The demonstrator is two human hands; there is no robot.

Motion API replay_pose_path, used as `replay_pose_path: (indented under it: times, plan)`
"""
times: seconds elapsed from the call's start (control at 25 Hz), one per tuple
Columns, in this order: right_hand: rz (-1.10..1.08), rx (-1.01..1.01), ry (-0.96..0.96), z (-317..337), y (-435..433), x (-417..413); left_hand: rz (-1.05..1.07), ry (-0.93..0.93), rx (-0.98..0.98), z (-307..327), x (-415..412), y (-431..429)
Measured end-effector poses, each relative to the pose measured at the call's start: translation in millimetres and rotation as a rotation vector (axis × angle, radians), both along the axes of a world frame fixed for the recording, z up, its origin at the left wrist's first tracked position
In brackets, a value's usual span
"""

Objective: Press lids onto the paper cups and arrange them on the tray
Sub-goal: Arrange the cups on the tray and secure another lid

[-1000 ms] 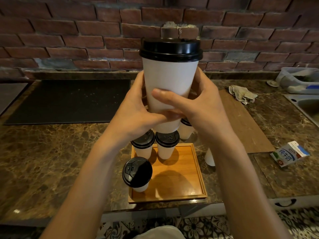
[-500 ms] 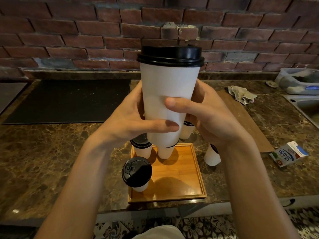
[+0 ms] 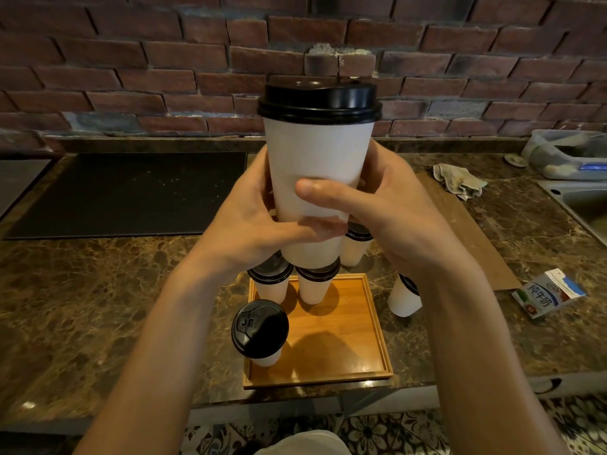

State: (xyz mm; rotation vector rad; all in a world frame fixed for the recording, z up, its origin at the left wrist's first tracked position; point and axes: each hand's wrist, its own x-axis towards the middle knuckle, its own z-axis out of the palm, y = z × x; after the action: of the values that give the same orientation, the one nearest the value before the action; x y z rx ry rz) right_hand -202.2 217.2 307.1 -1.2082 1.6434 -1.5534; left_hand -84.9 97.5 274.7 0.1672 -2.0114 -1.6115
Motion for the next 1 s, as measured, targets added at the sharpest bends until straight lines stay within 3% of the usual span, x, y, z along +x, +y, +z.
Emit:
replay_pose_path:
  times: [0.48, 1.0]
  plan:
    - [-0.205, 0.026, 0.124, -2.0, -1.8, 11.7, 0.162, 0.001, -0.014, -0.4, -6.0, 10.5]
    - [0.016, -0.064, -0.02, 2.6, 7.4, -1.4, 0.041, 0.001, -0.036, 9.9, 3.1, 7.2]
